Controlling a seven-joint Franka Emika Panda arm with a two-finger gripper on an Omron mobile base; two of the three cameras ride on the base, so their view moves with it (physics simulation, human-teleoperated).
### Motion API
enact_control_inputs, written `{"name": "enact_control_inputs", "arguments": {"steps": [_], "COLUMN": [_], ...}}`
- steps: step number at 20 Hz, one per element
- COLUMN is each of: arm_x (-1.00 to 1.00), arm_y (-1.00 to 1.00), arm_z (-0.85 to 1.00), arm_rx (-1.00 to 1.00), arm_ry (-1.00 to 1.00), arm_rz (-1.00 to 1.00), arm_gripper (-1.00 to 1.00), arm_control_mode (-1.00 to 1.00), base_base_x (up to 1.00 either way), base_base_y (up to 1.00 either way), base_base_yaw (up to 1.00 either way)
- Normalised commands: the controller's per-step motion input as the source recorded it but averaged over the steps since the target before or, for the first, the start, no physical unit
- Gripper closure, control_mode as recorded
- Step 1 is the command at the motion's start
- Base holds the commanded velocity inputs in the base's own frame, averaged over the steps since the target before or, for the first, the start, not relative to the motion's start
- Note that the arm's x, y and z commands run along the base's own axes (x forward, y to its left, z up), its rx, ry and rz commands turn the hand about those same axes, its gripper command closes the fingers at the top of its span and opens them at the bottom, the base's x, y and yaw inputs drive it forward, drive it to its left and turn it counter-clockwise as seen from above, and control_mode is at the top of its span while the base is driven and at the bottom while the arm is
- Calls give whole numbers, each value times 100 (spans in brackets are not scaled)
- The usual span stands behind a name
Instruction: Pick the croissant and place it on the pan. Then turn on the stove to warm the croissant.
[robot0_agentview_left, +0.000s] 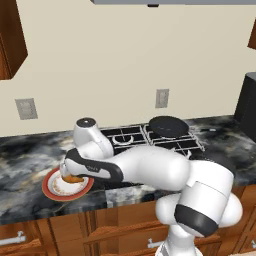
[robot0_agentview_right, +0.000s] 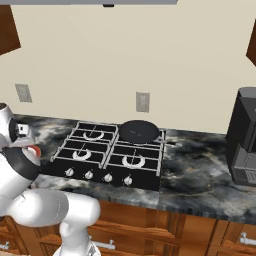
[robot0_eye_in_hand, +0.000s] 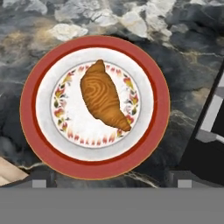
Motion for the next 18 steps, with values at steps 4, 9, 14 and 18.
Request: {"name": "enact_control_inputs", "arguments": {"steps": [4, 9, 14, 18], "arm_x": [11, 10, 10, 7], "arm_y": [14, 21, 12, 4], "arm_z": [-13, -11, -11, -11], "arm_rx": [0, 0, 0, 0], "arm_ry": [0, 0, 0, 0], "arm_rz": [1, 1, 0, 0], "arm_gripper": [-100, -100, -100, -100], "arm_control_mode": [-100, -100, -100, -100], "base_base_x": [0, 0, 0, 0], "base_base_y": [0, 0, 0, 0], "base_base_yaw": [0, 0, 0, 0]}}
